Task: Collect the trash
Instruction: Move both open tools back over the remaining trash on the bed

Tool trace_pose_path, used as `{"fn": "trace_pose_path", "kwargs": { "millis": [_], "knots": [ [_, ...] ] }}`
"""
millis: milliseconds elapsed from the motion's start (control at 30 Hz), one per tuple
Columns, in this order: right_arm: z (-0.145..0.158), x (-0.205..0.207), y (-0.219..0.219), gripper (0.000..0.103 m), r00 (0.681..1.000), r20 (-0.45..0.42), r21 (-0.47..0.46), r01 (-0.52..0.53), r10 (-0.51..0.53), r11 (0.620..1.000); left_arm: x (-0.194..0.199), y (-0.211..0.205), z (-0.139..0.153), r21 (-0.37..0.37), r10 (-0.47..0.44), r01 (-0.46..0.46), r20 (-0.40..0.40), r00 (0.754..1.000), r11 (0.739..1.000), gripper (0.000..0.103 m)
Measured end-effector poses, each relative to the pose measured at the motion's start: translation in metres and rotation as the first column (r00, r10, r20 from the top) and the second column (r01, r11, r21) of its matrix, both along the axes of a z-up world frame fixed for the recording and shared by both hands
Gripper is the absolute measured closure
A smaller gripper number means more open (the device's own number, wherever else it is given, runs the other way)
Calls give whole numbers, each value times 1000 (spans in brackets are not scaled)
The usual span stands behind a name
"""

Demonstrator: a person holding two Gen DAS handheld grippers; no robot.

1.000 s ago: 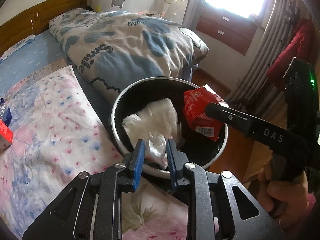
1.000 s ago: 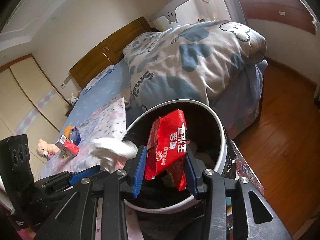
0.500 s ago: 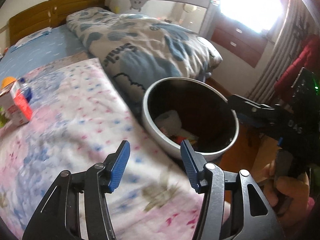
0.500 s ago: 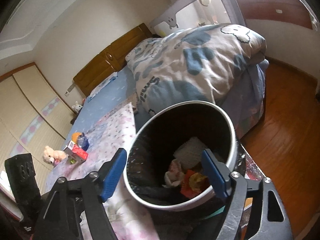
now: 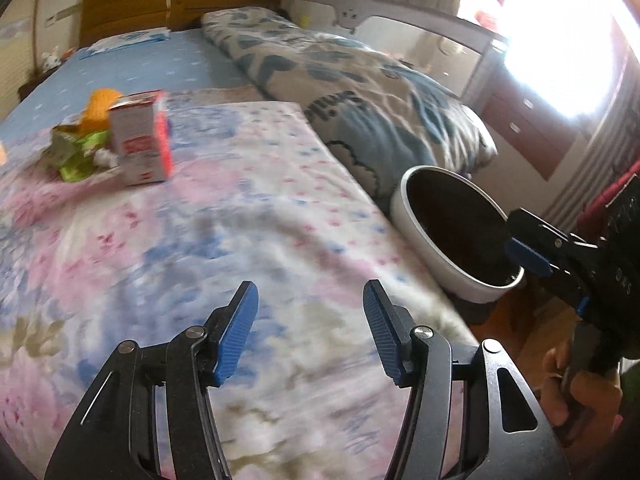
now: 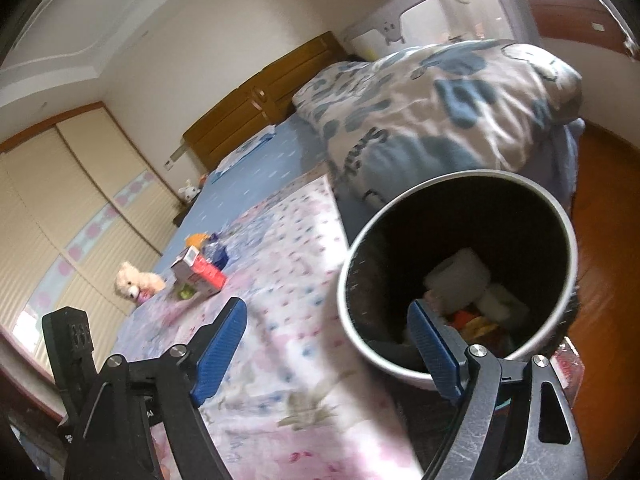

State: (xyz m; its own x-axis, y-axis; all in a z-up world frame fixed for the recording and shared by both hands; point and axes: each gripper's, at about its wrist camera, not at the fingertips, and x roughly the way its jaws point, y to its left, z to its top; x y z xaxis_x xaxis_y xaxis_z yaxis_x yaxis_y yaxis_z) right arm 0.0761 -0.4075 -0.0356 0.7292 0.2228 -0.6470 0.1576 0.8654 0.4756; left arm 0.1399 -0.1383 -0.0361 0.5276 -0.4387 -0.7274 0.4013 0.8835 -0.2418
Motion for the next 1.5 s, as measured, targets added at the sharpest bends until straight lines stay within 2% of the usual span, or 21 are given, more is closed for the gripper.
{"fn": "trace_pose_path", "kwargs": {
  "millis": [600,967,1267,1500],
  "knots": [
    [-6,29,84,19,978,26,-8,-206,206,979,5,87,-8,11,179,-179,-15,984,984,48],
    [-16,51,117,19,961,19,-18,-275,276,961,18,127,-12,20,268,-267,-29,963,963,48],
    [-22,73,154,20,942,15,-30,-334,335,942,33,157,-15,32,327,-326,-39,944,945,48],
    [-28,100,186,19,930,-1,-53,-367,368,929,62,183,-14,24,344,-343,-65,937,939,48]
  ]
}}
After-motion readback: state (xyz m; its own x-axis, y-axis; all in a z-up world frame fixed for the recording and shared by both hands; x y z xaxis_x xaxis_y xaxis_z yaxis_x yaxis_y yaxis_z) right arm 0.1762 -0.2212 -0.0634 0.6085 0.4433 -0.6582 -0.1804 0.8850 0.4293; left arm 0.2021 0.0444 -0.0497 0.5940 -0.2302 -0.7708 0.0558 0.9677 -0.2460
